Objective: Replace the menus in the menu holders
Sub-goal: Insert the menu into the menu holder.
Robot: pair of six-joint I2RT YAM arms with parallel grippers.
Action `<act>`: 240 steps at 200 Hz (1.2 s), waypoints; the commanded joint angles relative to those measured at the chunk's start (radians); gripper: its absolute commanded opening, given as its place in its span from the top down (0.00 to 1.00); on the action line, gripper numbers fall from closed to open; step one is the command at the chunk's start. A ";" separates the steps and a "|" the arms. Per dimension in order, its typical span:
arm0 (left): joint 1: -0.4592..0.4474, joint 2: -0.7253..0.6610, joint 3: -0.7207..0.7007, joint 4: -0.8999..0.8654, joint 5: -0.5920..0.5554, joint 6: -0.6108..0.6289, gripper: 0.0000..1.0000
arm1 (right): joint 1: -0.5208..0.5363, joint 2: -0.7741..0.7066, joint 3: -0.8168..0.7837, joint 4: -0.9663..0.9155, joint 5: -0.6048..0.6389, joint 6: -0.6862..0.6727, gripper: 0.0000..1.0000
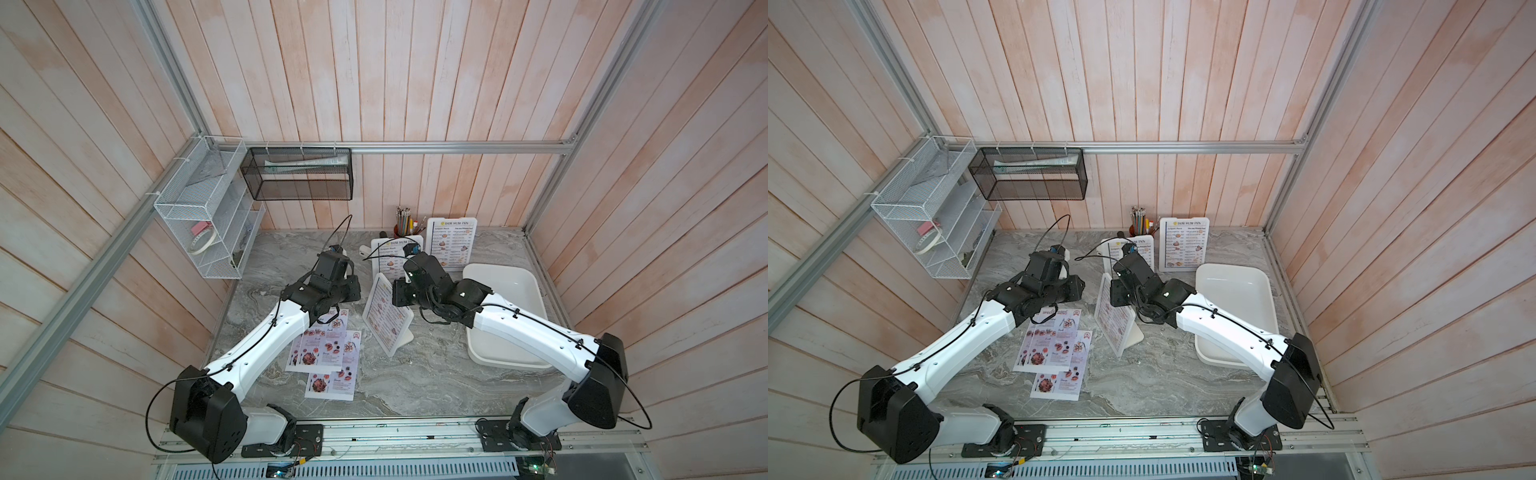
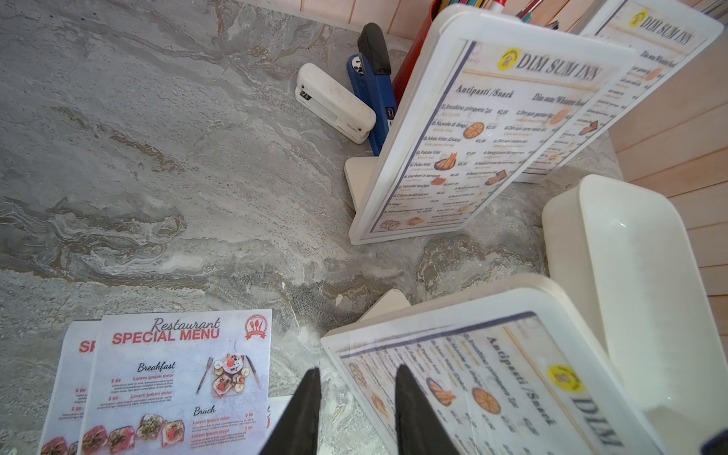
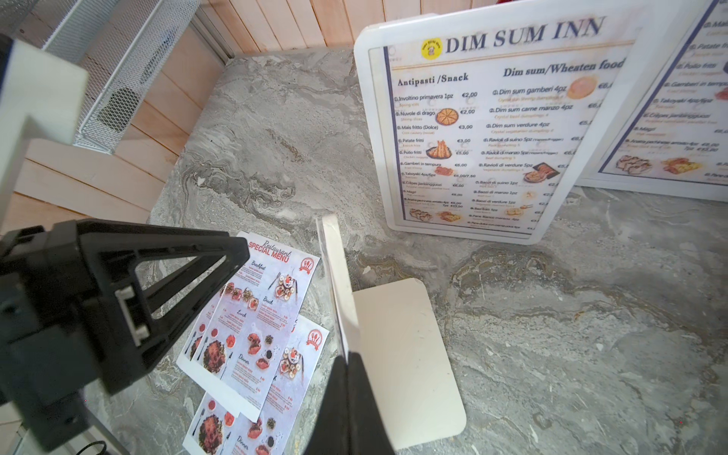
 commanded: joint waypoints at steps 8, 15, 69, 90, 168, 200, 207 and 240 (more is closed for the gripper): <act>0.004 -0.016 0.007 0.007 0.009 0.011 0.66 | 0.001 -0.033 -0.042 -0.039 0.006 0.026 0.97; 0.004 -0.016 0.007 0.007 0.008 0.010 0.66 | 0.002 -0.036 -0.052 -0.040 0.007 0.031 0.97; 0.004 -0.010 0.015 0.010 0.008 0.010 0.66 | 0.014 -0.058 -0.073 -0.045 0.021 0.049 0.97; 0.004 -0.006 0.019 0.011 0.009 0.008 0.66 | 0.015 -0.056 -0.078 -0.042 0.028 0.050 0.97; 0.010 -0.021 0.026 -0.007 -0.022 0.018 0.65 | 0.020 -0.086 0.016 -0.025 -0.002 -0.037 0.94; 0.066 -0.040 -0.006 -0.009 -0.004 0.015 0.61 | 0.065 -0.101 -0.019 0.057 -0.119 -0.048 0.92; 0.086 -0.047 -0.020 -0.006 0.001 0.012 0.60 | 0.079 -0.101 -0.032 0.075 -0.142 -0.039 0.91; 0.191 -0.070 -0.087 0.017 0.047 0.001 0.56 | 0.117 -0.077 -0.136 0.164 -0.263 0.014 0.90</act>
